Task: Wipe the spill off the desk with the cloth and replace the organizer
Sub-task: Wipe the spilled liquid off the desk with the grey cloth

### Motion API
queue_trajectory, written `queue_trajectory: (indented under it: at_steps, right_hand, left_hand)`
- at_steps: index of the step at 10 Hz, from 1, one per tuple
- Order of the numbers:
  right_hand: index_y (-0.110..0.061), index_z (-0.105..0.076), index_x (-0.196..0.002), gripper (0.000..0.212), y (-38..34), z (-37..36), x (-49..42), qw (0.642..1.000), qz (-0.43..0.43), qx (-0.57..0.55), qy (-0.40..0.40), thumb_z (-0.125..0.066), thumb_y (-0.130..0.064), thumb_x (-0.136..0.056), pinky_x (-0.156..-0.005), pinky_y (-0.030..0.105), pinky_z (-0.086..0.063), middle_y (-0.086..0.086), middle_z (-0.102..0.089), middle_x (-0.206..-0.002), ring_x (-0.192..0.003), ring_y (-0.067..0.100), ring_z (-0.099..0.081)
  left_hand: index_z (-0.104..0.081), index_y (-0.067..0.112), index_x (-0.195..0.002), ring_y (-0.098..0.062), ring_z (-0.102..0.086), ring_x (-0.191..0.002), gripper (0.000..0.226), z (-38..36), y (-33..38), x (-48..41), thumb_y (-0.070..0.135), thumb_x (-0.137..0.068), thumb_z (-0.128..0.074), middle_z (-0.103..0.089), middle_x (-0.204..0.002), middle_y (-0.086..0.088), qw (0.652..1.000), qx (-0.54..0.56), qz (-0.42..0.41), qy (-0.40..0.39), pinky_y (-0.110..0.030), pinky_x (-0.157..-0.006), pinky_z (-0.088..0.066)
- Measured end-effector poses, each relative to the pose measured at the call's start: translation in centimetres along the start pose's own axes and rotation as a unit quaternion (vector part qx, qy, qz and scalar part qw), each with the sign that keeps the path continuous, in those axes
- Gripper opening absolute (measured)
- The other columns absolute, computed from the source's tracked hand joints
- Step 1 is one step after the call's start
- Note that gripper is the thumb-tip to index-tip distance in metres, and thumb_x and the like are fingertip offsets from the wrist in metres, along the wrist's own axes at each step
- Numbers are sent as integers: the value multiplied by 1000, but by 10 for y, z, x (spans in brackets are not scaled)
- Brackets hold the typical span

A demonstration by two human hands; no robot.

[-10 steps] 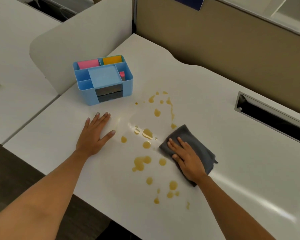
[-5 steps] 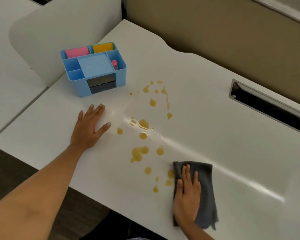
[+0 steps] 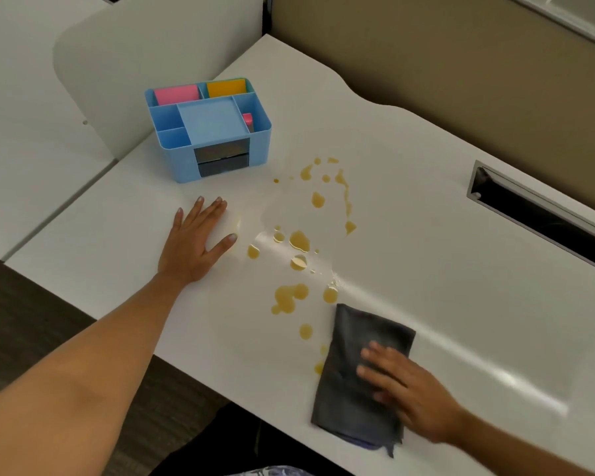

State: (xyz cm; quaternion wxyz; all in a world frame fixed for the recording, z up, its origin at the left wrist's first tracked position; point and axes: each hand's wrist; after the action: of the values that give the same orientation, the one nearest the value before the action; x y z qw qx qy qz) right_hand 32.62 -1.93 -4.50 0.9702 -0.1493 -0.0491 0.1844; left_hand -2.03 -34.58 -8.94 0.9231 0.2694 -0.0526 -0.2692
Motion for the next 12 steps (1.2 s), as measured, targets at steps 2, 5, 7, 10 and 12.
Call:
queue_trajectory:
  at_steps: [2, 5, 7, 10, 12]
  right_hand:
    - [-36, -34, -149, 48, 56, 15, -48, 891, 403, 95, -188, -44, -36, -102, -122, 39, -15, -9, -26, -160, -150, 24, -15]
    - [-34, -28, -152, 57, 49, -9, -94, 848, 473, 87, -223, -47, -47, -100, -123, 34, -4, -13, -23, -161, -151, 18, -8]
    - [-34, -19, -154, 56, 31, -19, -102, 918, 338, 76, -192, -34, -50, -103, -123, 33, -2, -14, -12, -163, -151, 18, -7]
    - [-43, 4, -153, 55, -59, -44, -178, 980, -197, -26, -25, -14, -56, -102, -122, 33, 4, -20, 4, -162, -149, 9, 16]
    - [-42, -2, -153, 58, -41, -41, -180, 995, -92, -13, -38, -21, -60, -101, -122, 39, -3, -18, -3, -163, -151, 12, 10]
  left_hand:
    - [-21, 25, -152, -17, -5, -150, 78, 0, 1, 2, 71, -89, -21, -21, -160, 4, 1000, 18, 1, 24, -48, -121, -2]
    - [-20, 27, -152, -14, -1, -150, 73, -1, -3, 9, 68, -91, -21, -20, -160, 6, 999, 7, -12, 40, -48, -121, -2]
    - [-20, 28, -152, -13, 0, -150, 72, -4, -6, 7, 67, -92, -23, -19, -160, 7, 999, 6, -8, 40, -49, -121, -2]
    - [-22, 27, -151, -14, -2, -150, 72, -3, -4, 7, 66, -92, -25, -21, -160, 5, 998, 13, -3, 54, -50, -121, -3]
    - [-22, 27, -151, -13, -2, -150, 72, -2, -4, 6, 67, -92, -24, -21, -160, 5, 999, 12, 0, 49, -50, -121, -4]
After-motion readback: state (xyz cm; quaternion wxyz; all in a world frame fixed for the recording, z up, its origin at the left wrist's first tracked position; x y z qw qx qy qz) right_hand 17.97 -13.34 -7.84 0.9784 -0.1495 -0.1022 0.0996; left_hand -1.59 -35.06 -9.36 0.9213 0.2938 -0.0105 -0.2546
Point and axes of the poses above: each hand's wrist, its own x-axis away from the middle knuckle, its own z-axis out of the back of the hand, y = z × x
